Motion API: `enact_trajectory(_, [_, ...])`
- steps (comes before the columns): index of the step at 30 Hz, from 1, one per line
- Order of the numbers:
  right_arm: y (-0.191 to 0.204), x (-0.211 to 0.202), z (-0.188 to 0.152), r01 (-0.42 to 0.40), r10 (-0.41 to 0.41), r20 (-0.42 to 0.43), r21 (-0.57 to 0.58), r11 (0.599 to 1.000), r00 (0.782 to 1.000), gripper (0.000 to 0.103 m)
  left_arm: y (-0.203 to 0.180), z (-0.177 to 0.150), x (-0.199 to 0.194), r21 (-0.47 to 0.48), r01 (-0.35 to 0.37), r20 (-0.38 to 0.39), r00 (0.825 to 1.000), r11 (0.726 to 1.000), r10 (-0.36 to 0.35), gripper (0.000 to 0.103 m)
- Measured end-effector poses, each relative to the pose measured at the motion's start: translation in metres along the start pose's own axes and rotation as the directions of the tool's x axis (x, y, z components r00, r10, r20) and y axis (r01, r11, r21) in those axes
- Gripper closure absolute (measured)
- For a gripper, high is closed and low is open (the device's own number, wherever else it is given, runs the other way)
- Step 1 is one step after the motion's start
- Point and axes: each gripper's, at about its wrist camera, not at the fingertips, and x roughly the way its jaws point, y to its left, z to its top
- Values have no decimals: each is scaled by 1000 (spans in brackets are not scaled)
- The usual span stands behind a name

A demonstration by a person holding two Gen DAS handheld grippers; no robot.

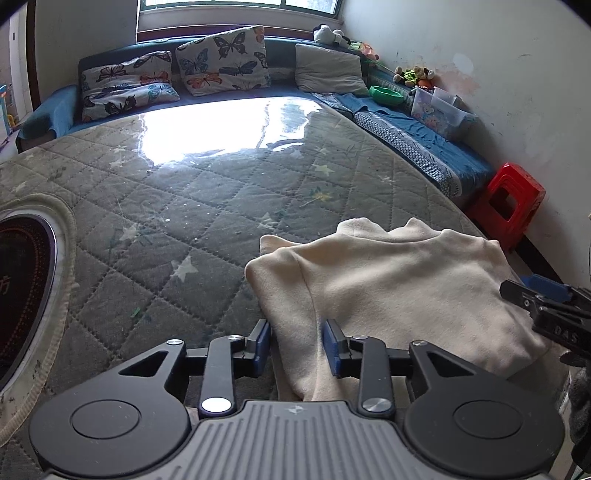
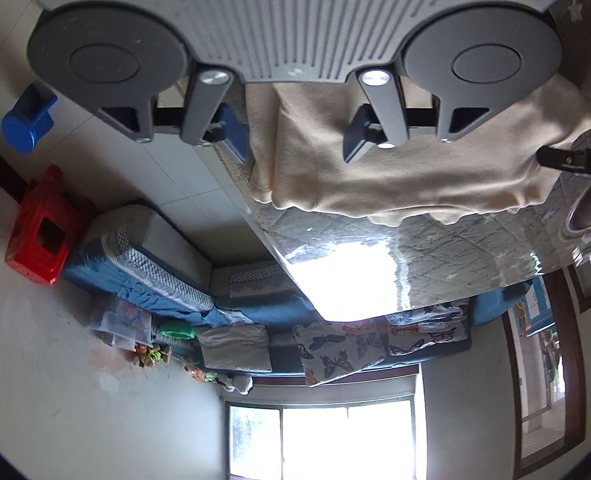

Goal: Fold clothes
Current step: 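Lay the sweatshirt flat and open both grippers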

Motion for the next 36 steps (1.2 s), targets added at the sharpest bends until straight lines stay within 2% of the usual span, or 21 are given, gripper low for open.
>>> enact_trajectory(2, [10,-7,-4,-9,9,7,-42,999,1000,27,-1,-2,-2,13,-10,7,1000,1000,9,61])
enact_trajectory(5, [25,-15,-12,-10,12,14,-103,995,1000,22,-3,-5,-5,33,-15,17,1000,999,15,59])
enact_trajectory(7, [32,-18,-16,-10,12,15,-131,991,1000,15,-5,-8,-6,44,-20,22,1000,999,19,57])
enact_trajectory(12, [41,-24,-26,7,-5,16,-157,988,1000,13,-7,-15,-10,63,-30,28,999,998,28,51])
enact_trajectory(16, [44,-31,-25,14,-8,40,-136,991,999,4,-6,-22,-16,74,-40,39,999,996,38,42])
enact_trajectory(21, [47,-31,-24,-31,36,46,-96,995,998,2,-6,-31,-23,76,-54,48,998,996,51,30])
enact_trajectory(24, [52,-27,-27,-53,56,25,-86,995,998,2,-6,-36,-26,79,-39,46,998,996,36,25])
enact_trajectory(25, [54,-26,-28,-61,63,19,-83,995,998,2,-7,-38,-27,83,-34,47,998,996,30,19])
enact_trajectory(27, [57,-24,-31,-73,74,8,-81,994,997,0,-8,-40,-29,94,-24,48,999,995,19,17])
enact_trajectory(36, [59,-35,-35,-63,63,6,-75,995,998,0,-13,-46,-37,95,0,83,997,996,-8,0])
